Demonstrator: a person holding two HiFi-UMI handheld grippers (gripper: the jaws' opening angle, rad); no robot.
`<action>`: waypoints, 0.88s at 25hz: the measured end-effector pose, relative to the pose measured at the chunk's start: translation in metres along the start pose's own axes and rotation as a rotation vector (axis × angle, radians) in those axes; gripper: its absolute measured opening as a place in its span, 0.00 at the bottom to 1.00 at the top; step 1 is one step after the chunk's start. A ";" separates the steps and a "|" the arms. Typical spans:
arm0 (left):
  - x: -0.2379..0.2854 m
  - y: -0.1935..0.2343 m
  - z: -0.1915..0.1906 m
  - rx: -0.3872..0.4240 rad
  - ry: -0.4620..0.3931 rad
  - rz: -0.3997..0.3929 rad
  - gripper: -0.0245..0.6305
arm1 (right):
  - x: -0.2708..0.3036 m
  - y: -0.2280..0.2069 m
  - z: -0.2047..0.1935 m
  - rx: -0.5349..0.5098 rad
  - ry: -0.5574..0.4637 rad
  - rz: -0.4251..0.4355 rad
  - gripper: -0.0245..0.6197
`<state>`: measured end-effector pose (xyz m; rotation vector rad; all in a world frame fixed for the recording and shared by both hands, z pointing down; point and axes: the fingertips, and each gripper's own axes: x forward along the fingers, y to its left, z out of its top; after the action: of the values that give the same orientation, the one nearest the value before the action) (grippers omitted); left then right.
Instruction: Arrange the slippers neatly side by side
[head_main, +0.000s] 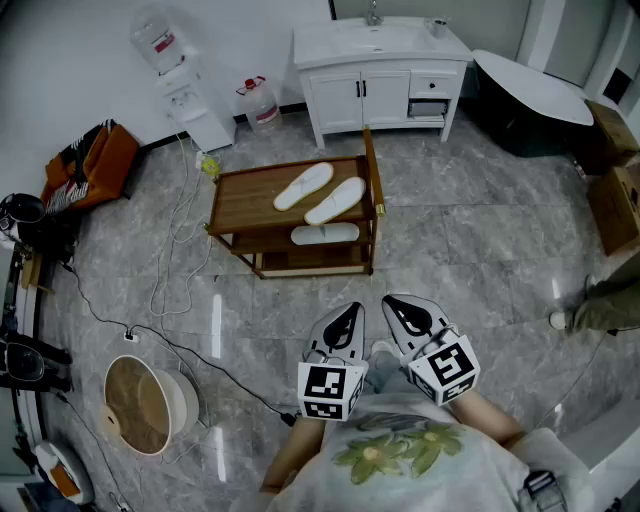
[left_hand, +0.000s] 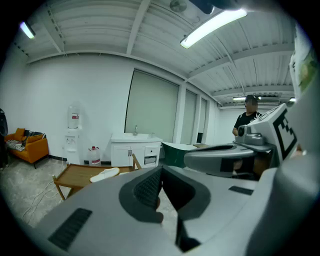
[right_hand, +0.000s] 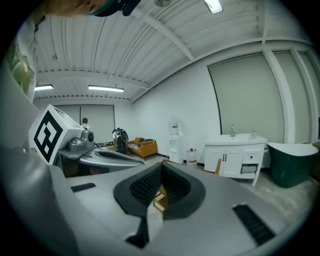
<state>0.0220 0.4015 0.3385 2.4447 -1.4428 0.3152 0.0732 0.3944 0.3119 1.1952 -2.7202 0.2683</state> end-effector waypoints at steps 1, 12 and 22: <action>0.001 0.002 0.001 -0.001 -0.001 0.002 0.06 | 0.003 -0.002 -0.002 0.003 -0.001 -0.001 0.05; 0.029 0.022 0.015 0.032 -0.006 0.015 0.06 | 0.031 -0.029 -0.008 0.029 -0.007 -0.011 0.05; 0.063 0.030 0.009 0.025 0.013 0.050 0.06 | 0.047 -0.063 -0.017 0.002 0.033 0.022 0.05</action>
<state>0.0262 0.3333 0.3541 2.4244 -1.5058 0.3616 0.0891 0.3227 0.3447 1.1510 -2.7067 0.2910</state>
